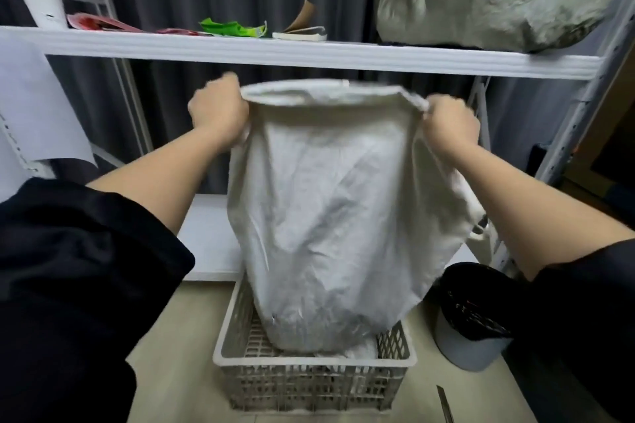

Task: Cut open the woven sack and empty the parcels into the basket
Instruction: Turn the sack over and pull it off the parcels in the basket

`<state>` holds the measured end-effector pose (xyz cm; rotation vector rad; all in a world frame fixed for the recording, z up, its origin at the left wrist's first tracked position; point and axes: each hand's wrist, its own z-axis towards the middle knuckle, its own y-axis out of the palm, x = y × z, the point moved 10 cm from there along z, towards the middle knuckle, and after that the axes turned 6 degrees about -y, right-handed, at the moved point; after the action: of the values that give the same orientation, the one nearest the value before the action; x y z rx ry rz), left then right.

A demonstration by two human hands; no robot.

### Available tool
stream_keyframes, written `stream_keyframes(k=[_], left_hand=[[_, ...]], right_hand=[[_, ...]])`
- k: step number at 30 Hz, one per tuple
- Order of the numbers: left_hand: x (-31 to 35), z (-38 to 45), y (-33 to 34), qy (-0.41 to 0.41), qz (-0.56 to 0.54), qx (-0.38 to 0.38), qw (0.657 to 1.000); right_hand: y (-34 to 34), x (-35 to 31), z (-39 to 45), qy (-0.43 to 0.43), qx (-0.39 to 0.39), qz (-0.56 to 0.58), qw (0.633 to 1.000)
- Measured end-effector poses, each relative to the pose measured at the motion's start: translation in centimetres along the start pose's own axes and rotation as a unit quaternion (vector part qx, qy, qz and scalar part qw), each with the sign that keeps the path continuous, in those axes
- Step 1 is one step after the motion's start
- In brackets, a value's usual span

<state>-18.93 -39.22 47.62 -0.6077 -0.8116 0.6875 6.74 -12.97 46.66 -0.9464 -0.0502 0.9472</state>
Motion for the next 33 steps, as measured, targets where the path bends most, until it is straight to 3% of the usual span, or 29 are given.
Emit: stream_keyframes(k=[2,4,5,6,9,11,14,16,17,21,23,25,27,29,31,33], left_hand=[[0.3,-0.5,0.1,-0.044,-0.109,0.015,0.993],[0.8,-1.8,4.0,-0.048,-0.102,-0.11,0.988],[0.4,-1.9,4.7,-0.06,-0.102,-0.138,0.983],[0.1,-1.2,4.0,-0.072,-0.122,-0.125,0.982],[-0.8,1.2,-0.6,-0.13,-0.272,0.004,0.954],[0.7,0.0,-1.4,-0.114,-0.321,0.026,0.94],[3.3,-2.7,3.3,-0.022,-0.169,-0.107,0.98],[2.1,-3.1,5.4,-0.013,-0.083,-0.174,0.981],[1.2,-3.0,6.0,-0.025,-0.093,-0.216,0.972],[1.2,-7.2,9.0,-0.029,-0.168,-0.498,0.85],[2.1,-8.7,9.1,-0.029,-0.207,-0.551,0.808],[2.9,-9.0,9.4,-0.011,-0.229,-0.532,0.815],[3.3,-8.8,10.3,0.024,-0.208,-0.476,0.854],[3.8,-8.6,11.3,0.081,-0.132,-0.41,0.899],[4.7,-8.3,11.3,0.144,-0.014,-0.297,0.944],[5.5,-8.2,11.1,0.176,0.042,-0.207,0.961]], right_hand=[[-1.6,-0.3,0.2,0.062,0.085,0.094,0.99],[0.9,-1.1,0.2,0.061,0.003,0.106,0.992],[1.9,-1.2,0.2,0.058,-0.042,0.099,0.993],[1.5,-1.2,0.3,0.05,-0.04,0.08,0.995],[-2.0,-0.9,1.3,0.058,0.069,0.105,0.99],[-2.3,-0.5,0.4,0.09,0.112,0.147,0.979],[1.8,0.5,-0.8,0.11,-0.002,0.144,0.983],[3.3,1.6,-1.3,0.102,-0.076,0.131,0.983],[3.6,2.2,-1.4,0.101,-0.09,0.142,0.981],[5.4,3.7,-3.0,0.141,-0.108,0.271,0.946],[6.1,3.2,-3.6,0.159,-0.129,0.341,0.917],[6.7,2.3,-4.3,0.18,-0.167,0.405,0.881],[7.7,1.2,-4.9,0.166,-0.216,0.428,0.862],[8.0,-0.1,-5.2,0.111,-0.249,0.419,0.866],[7.8,-0.8,-5.3,0.052,-0.246,0.407,0.878],[7.6,-0.7,-4.9,0.009,-0.219,0.384,0.897]])
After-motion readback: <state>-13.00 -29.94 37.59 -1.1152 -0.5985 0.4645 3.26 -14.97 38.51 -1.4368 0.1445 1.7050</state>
